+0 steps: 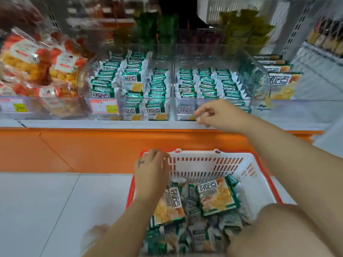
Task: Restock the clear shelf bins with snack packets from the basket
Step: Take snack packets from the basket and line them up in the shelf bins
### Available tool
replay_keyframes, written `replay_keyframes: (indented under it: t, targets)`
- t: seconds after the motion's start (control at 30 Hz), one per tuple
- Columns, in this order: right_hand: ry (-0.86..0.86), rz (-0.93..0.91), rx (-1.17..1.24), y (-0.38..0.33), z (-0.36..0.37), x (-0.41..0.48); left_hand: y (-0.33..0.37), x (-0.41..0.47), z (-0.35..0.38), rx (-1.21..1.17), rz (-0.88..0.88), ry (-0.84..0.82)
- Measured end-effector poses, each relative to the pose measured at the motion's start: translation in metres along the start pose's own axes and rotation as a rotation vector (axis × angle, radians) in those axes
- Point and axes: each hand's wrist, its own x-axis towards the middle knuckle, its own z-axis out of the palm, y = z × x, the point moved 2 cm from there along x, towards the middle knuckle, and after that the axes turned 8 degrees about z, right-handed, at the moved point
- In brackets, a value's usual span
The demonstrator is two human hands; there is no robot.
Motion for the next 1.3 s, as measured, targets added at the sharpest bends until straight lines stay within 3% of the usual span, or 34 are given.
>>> replay_keyframes:
  t: [0.17, 0.37, 0.53, 0.67, 1.0, 1.13, 1.2, 1.3]
  targets:
    - [-0.114, 0.079, -0.03, 0.046, 0.01, -0.004, 0.013, -0.006, 0.053, -0.077, -0.041, -0.172]
    - [-0.165, 0.299, 0.068, 0.157, 0.063, -0.004, 0.012, -0.021, 0.118, -0.086, -0.099, -0.442]
    - [-0.249, 0.535, -0.047, 0.237, 0.103, -0.007, -0.011, -0.037, 0.155, 0.014, -0.217, -0.714]
    - [-0.286, 0.611, -0.134, 0.274, 0.134, -0.001, -0.023, -0.042, 0.167, 0.028, -0.245, -0.829]
    - [-0.319, 0.562, -0.429, 0.279, 0.159, 0.016, -0.027, -0.044, 0.174, 0.041, -0.232, -0.777]
    - [-0.229, 0.478, -0.472, 0.265, 0.144, 0.008, -0.026, -0.04, 0.172, 0.006, -0.251, -0.83]
    - [-0.135, 0.454, -0.42, 0.253, 0.128, 0.001, -0.026, -0.035, 0.167, -0.044, -0.26, -0.869]
    - [-0.145, 0.407, -0.234, 0.223, 0.101, -0.006, -0.018, -0.019, 0.146, -0.196, -0.227, -0.917]
